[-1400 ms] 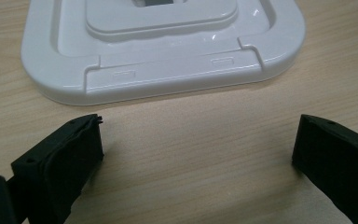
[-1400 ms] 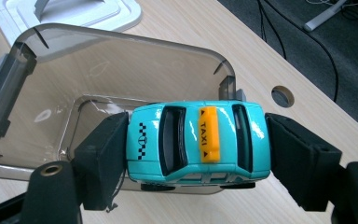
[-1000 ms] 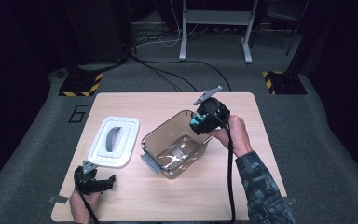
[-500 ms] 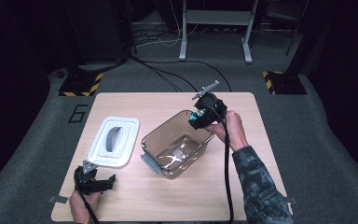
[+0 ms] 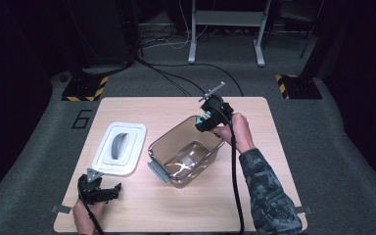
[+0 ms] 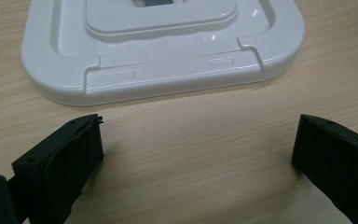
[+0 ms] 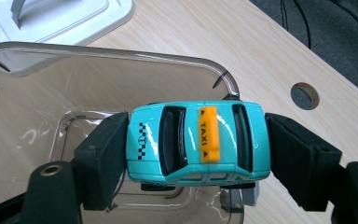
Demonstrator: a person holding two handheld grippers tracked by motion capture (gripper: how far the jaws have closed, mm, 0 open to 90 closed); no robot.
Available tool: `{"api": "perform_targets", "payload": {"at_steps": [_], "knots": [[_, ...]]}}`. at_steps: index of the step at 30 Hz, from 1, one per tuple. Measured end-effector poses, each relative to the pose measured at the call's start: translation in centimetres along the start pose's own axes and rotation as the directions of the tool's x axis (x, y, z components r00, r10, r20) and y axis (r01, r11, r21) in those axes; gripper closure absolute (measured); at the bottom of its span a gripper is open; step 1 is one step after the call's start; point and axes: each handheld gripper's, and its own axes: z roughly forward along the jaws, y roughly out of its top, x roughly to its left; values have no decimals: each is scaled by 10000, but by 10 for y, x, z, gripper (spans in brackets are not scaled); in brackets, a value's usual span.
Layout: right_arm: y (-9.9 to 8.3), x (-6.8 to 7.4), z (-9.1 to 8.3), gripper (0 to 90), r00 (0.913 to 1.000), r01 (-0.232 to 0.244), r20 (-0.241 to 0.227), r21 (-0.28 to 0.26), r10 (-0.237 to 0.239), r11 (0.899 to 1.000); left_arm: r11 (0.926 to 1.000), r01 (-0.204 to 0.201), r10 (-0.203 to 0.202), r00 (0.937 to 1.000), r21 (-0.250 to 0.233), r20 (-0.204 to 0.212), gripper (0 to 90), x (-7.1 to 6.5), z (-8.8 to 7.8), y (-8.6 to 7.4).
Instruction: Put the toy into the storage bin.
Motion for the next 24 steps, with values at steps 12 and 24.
{"api": "perform_targets", "payload": {"at_steps": [12, 24], "knots": [[2, -4, 25, 244, 9990, -371, -242, 180, 375, 9992, 10000, -1, 1, 10000, 4, 1, 14, 0, 0, 0], [2, -4, 49, 244, 9973, -601, -394, 475, 620, 9971, 10000, -15, 15, 10000, -1, -5, 14, 0, 0, 0]]}}
